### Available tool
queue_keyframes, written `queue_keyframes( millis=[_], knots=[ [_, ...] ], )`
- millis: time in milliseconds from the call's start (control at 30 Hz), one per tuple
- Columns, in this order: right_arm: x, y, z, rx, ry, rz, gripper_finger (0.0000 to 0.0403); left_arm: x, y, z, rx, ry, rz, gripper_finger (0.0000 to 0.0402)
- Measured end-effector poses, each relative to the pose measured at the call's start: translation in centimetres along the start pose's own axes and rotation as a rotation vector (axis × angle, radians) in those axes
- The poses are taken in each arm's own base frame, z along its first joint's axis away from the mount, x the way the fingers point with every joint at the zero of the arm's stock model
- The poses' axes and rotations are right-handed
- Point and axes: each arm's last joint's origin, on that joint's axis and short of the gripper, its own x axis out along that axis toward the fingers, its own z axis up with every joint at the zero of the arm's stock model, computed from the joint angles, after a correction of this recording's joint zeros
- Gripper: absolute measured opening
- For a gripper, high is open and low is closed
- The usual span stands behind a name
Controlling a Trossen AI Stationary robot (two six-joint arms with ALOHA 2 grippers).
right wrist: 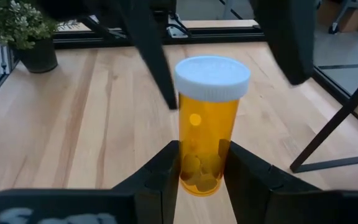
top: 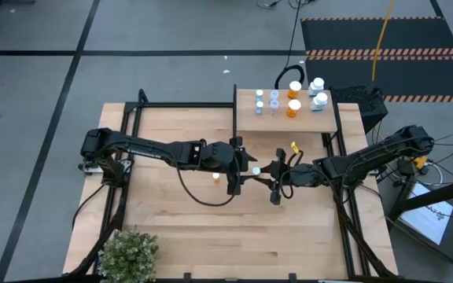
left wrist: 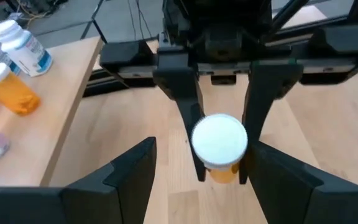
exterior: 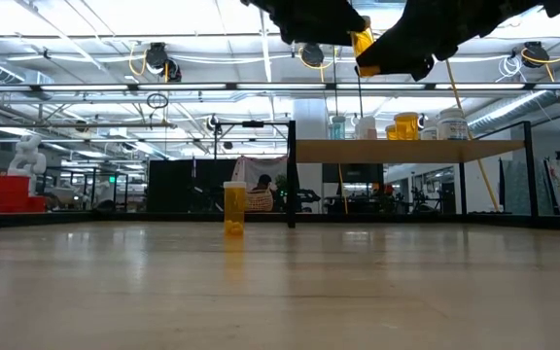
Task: Pick and place medicine bottles onto shelf by color
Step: Put the bottom small orange pill bottle on the shelf
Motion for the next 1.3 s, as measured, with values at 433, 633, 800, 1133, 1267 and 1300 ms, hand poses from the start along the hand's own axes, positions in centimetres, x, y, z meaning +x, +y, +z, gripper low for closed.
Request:
queue_keyframes(
  millis=[433,633,800,1133,1267,1300],
  knots=[
    [0.01,-0.02,-0.01,-0.004,0.001,-0.001,0.0107,-0.07,-0.27,0.22,-0.009,-0.013,-0.005,0.024],
    [0.01,-0.02,0.01,-0.003,-0.001,-0.001,0.0107,-0.07,-0.32,0.23,-0.012,-0.017,-0.026,0.0196],
    [0.01,-0.02,0.02,-0.003,-0.002,-0.001,0.0107,-0.07,-0.33,0.22,-0.011,-0.017,-0.029,0.0146],
    [0.01,-0.03,0.02,-0.003,-0.002,-0.002,0.0107,-0.07,-0.31,0.22,-0.012,-0.017,-0.03,0.0128],
    [0.01,-0.02,0.02,-0.002,-0.002,-0.001,0.0109,-0.07,-0.31,0.22,-0.012,-0.017,-0.03,0.0131],
    [0.01,-0.02,0.02,-0.002,-0.002,-0.001,0.0111,-0.07,-0.31,0.22,-0.012,-0.017,-0.03,0.013]
  ],
)
